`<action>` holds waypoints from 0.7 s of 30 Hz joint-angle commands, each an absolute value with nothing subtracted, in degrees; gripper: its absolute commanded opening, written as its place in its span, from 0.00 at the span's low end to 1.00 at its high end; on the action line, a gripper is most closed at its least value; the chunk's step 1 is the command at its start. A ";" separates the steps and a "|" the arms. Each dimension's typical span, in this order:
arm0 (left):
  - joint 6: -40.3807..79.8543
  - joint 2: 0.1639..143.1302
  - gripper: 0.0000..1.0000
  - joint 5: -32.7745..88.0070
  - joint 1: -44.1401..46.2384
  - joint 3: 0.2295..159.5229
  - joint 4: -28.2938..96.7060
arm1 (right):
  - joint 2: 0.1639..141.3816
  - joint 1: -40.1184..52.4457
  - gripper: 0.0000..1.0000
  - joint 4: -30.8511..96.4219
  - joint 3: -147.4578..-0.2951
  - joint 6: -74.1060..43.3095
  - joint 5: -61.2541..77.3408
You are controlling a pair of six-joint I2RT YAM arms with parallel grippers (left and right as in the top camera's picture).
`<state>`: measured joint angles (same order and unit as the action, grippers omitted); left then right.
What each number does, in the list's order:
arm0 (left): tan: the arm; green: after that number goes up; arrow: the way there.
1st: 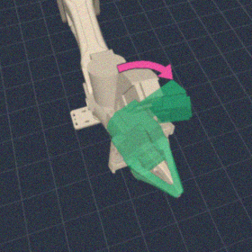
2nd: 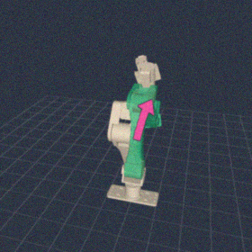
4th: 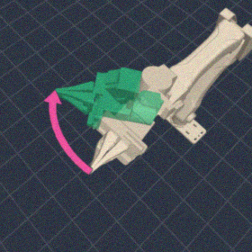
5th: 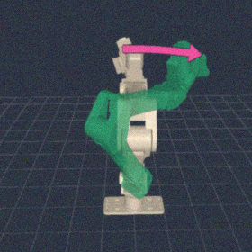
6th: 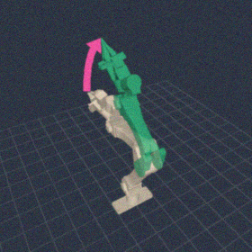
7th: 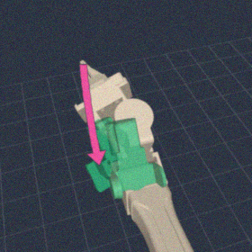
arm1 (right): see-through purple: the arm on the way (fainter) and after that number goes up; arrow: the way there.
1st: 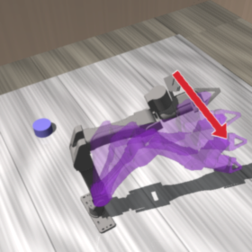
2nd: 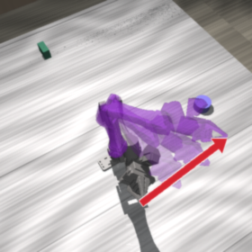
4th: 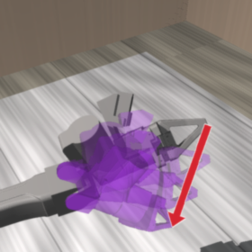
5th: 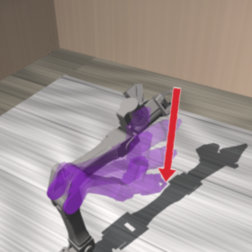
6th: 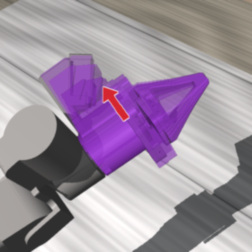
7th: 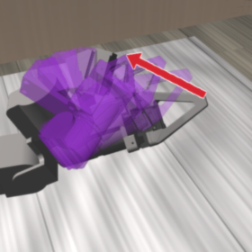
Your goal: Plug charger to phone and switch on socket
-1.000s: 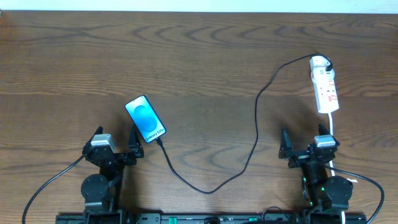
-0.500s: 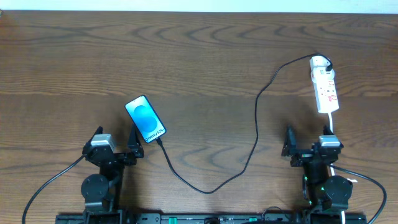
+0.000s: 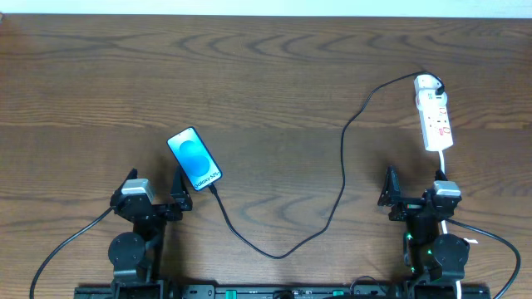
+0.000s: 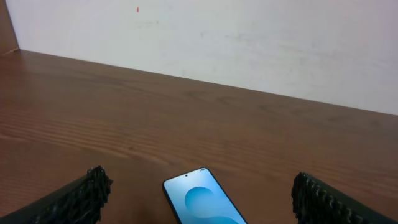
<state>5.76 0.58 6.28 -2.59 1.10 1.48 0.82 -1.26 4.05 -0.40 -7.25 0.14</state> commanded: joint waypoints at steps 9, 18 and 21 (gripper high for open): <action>5.67 0.23 0.95 8.12 -2.83 0.25 3.57 | 0.27 -0.64 0.99 4.32 -0.32 -8.12 -0.93; 5.67 0.23 0.95 8.12 -2.83 0.25 3.57 | 0.30 -0.67 0.99 4.29 -0.32 -8.12 -0.93; 5.67 0.23 0.96 8.12 -2.83 0.25 3.57 | 0.30 -0.64 0.99 4.32 -0.32 -8.12 -0.93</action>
